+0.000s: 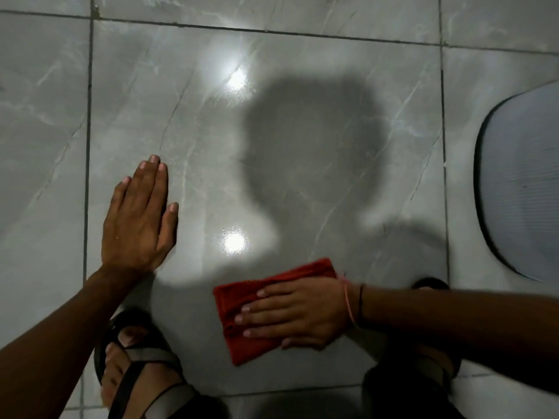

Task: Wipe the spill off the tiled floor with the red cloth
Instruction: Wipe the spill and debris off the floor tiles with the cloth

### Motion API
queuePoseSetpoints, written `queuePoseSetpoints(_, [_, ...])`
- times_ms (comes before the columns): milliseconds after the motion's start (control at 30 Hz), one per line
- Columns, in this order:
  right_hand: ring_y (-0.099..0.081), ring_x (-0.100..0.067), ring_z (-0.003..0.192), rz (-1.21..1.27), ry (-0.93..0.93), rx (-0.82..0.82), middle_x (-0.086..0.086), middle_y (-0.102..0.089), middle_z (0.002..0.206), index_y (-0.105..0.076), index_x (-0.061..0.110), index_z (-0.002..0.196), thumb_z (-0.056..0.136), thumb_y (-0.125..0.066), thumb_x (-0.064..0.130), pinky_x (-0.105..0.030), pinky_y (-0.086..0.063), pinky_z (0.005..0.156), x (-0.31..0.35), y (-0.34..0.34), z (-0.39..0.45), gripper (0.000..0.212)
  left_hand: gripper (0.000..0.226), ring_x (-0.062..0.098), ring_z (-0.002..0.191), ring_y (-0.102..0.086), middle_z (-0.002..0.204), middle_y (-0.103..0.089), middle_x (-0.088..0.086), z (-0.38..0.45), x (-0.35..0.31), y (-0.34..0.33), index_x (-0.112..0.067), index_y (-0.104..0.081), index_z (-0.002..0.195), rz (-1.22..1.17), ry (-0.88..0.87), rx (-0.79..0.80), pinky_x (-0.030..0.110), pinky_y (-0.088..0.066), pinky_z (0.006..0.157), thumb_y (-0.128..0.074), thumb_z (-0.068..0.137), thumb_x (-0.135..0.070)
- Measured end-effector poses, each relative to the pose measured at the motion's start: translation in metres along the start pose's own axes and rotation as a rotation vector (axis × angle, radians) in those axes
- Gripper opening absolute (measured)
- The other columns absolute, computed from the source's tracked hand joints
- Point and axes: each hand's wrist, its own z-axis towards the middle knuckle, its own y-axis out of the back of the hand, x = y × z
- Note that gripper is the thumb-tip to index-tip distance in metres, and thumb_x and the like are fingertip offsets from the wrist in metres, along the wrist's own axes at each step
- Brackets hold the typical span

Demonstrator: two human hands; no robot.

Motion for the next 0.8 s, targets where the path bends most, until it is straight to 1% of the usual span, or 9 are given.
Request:
queuePoseSetpoints(33, [-0.031,-0.027,0.156,-0.017,0.035,-0.008,-0.014,-0.037,0.165,-0.043,0.006,0.154,0.106,-0.049,0.029,-0.046,-0.024,0.129,-0.027,0.009,-0.006,0.053,0.065,0.028,0.163,-0.02,0.174,-0.022,0.015,0.0,0.0,0.0,-0.003,-0.025,0.166,-0.001,0.001,0.001,0.041,-0.012,0.132,-0.034,0.108,-0.03])
queuePoseSetpoints(100, [-0.04,-0.032,0.151,-0.118,-0.147,-0.115,-0.016,-0.041,0.161,-0.049,0.007,0.15,0.107,-0.044,0.028,-0.049,-0.027,0.128,-0.093,0.04,-0.024,0.048,0.065,0.028,0.163,-0.019,0.175,-0.022,0.015,0.0,0.0,0.0,-0.003,-0.025,0.167,-0.006,0.002,0.006,0.041,-0.011,0.132,-0.034,0.108,-0.031])
queuePoseSetpoints(267, [-0.024,-0.028,0.159,-0.21,-1.252,-0.546,-0.011,-0.028,0.17,-0.029,0.015,0.161,0.11,-0.033,0.034,-0.049,-0.018,0.131,-0.196,0.11,-0.048,0.055,0.065,0.029,0.162,-0.022,0.174,-0.024,0.016,0.0,0.0,0.002,-0.003,-0.026,0.166,0.001,0.006,-0.006,0.042,-0.013,0.131,-0.037,0.108,-0.029])
queuePoseSetpoints(333, [-0.018,-0.027,0.16,-0.241,-1.428,-0.564,-0.013,-0.022,0.171,-0.022,0.012,0.163,0.109,-0.027,0.038,-0.045,-0.015,0.132,-0.187,0.107,-0.026,0.059,0.064,0.029,0.162,-0.022,0.174,-0.024,0.016,0.0,-0.001,0.002,-0.003,-0.026,0.166,0.006,0.0,-0.014,0.04,-0.012,0.131,-0.037,0.108,-0.029])
queuePoseSetpoints(400, [-0.02,-0.029,0.159,-0.268,-1.359,-0.526,-0.016,-0.023,0.17,-0.023,0.009,0.162,0.109,-0.03,0.039,-0.047,-0.018,0.131,-0.155,0.092,-0.008,0.062,0.064,0.028,0.162,-0.022,0.174,-0.024,0.016,-0.001,-0.001,0.002,-0.003,-0.026,0.166,0.01,0.0,-0.015,0.039,-0.011,0.131,-0.037,0.108,-0.029])
queuePoseSetpoints(467, [-0.019,-0.031,0.159,-0.219,-1.164,-0.426,-0.018,-0.022,0.17,-0.024,0.008,0.162,0.107,-0.038,0.039,-0.048,-0.019,0.13,-0.098,0.068,0.001,0.064,0.065,0.028,0.162,-0.021,0.174,-0.023,0.015,-0.001,0.0,0.002,-0.003,-0.025,0.166,0.005,0.003,-0.008,0.038,-0.01,0.132,-0.036,0.109,-0.03])
queuePoseSetpoints(600, [-0.014,-0.027,0.161,-0.137,-0.522,-0.085,-0.015,-0.02,0.17,-0.026,0.01,0.162,0.106,-0.044,0.041,-0.045,-0.015,0.132,0.022,0.008,-0.014,0.066,0.065,0.026,0.163,-0.018,0.175,-0.021,0.014,-0.001,0.0,0.002,-0.004,-0.024,0.167,-0.001,0.011,0.009,0.037,-0.008,0.132,-0.035,0.109,-0.031])
queuePoseSetpoints(733, [-0.022,-0.023,0.159,-0.096,0.111,0.117,-0.01,-0.031,0.168,-0.037,0.01,0.158,0.105,-0.049,0.03,-0.041,-0.026,0.129,-0.002,0.009,-0.065,0.058,0.065,0.026,0.163,-0.018,0.175,-0.022,0.014,-0.001,-0.001,0.004,-0.004,-0.025,0.167,-0.007,0.009,0.003,0.037,-0.008,0.132,-0.035,0.109,-0.031])
queuePoseSetpoints(800, [-0.024,-0.023,0.158,-0.194,0.242,0.206,-0.009,-0.03,0.168,-0.038,0.014,0.158,0.105,-0.048,0.03,-0.04,-0.023,0.13,-0.047,0.03,-0.094,0.056,0.065,0.026,0.163,-0.019,0.174,-0.023,0.015,-0.001,-0.001,0.003,-0.004,-0.026,0.166,-0.01,0.009,-0.003,0.037,-0.009,0.132,-0.035,0.109,-0.031])
